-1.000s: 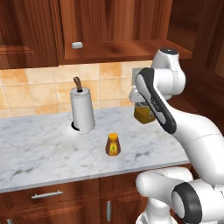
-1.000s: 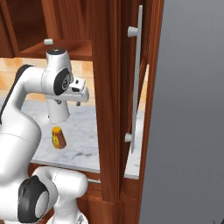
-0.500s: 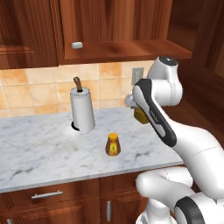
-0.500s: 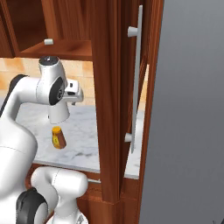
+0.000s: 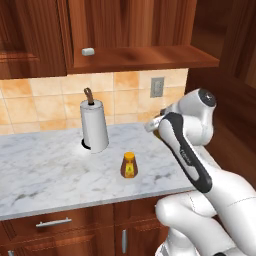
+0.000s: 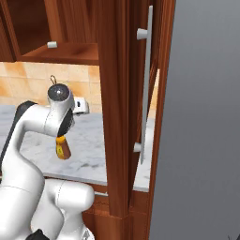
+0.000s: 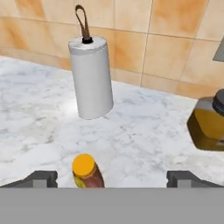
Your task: Pick the honey bottle and honey bottle from the counter and place them in the cabinets closest to them.
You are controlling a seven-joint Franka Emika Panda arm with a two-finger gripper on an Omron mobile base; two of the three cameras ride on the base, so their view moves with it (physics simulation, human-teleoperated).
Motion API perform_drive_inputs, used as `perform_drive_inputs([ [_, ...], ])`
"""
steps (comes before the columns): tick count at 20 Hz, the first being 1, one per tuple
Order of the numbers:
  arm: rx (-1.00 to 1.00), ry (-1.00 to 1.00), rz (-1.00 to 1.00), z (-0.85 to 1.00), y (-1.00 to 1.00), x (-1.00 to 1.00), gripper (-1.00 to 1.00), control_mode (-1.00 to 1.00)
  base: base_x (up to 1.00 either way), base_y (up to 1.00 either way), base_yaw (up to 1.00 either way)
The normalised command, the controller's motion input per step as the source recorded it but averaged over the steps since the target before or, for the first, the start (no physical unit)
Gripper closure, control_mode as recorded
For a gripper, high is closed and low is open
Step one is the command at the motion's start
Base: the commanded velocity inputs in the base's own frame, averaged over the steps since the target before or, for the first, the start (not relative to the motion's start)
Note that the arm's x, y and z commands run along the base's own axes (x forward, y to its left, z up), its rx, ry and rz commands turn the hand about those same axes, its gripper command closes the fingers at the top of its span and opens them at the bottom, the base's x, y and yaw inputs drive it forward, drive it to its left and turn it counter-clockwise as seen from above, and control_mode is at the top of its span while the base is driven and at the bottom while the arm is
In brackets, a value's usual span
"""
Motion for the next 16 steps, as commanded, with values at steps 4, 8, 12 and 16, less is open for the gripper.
perform_drive_inputs([
  [4, 0.12, -0.20, 0.27, -0.13, 0.13, -0.05, -1.00, -1.00, 0.00, 0.00, 0.00],
  [8, 0.11, -0.17, 0.27, -0.08, 0.11, -0.11, -1.00, -1.00, 0.00, 0.00, 0.00],
  [12, 0.09, -0.14, 0.23, -0.09, 0.09, -0.02, -1.00, -1.00, 0.00, 0.00, 0.00],
  [16, 0.08, -0.10, 0.21, -0.10, 0.09, -0.01, -1.00, -1.00, 0.00, 0.00, 0.00],
])
